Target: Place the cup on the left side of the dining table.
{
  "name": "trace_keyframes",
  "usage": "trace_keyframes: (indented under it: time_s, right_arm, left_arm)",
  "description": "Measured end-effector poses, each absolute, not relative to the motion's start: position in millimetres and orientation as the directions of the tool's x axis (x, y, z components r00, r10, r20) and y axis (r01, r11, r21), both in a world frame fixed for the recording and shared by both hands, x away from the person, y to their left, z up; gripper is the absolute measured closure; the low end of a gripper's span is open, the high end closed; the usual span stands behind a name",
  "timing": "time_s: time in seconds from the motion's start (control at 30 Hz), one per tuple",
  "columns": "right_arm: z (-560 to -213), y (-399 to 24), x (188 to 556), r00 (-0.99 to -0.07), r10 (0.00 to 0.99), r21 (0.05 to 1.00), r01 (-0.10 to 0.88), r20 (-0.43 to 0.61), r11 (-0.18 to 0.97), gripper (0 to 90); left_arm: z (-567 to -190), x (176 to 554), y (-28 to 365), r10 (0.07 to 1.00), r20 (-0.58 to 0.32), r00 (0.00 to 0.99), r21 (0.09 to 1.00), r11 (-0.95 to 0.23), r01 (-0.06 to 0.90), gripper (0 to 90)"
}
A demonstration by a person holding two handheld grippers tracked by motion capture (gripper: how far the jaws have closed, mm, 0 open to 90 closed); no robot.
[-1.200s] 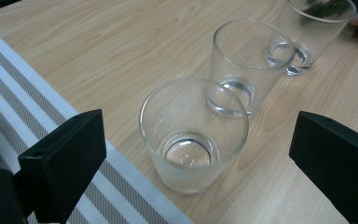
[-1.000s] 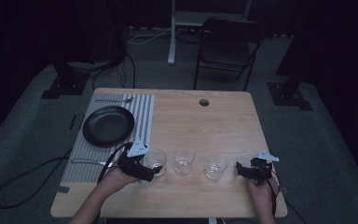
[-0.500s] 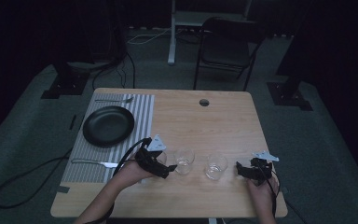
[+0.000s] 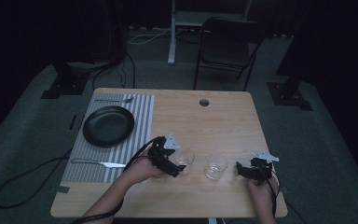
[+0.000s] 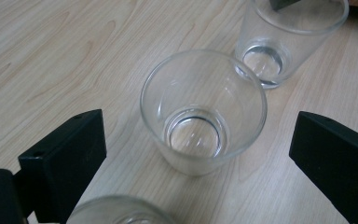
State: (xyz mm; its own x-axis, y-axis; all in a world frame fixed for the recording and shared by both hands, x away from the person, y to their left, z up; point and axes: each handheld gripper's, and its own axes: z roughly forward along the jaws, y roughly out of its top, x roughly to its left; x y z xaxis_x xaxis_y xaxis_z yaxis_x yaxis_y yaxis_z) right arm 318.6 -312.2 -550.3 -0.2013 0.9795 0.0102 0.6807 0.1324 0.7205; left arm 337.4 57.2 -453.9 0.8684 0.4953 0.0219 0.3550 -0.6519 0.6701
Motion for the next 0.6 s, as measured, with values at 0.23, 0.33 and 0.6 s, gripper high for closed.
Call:
trace_keyframes:
  time_s: [0.23, 0.33, 0.6]
  right_arm:
    - [-550.3, -312.1, 318.6, -0.201, 0.98, 0.72, 0.681, 0.01, 0.132, 11.7]
    - [-550.3, -312.2, 318.7, -0.201, 0.98, 0.721, 0.681, 0.011, 0.132, 11.7]
    - [-550.3, -312.1, 318.7, -0.201, 0.98, 0.72, 0.681, 0.011, 0.131, 11.7]
  left_arm:
    - [-456.0, 341.7, 43.1, 0.475, 0.031, 0.879, 0.629, -0.693, 0.352, 4.2]
    - [-457.6, 344.7, 37.7, 0.475, 0.015, 0.88, 0.609, -0.702, 0.368, 4.3]
    - [-458.2, 350.6, 25.9, 0.495, 0.025, 0.868, 0.555, -0.729, 0.4, 6.3]
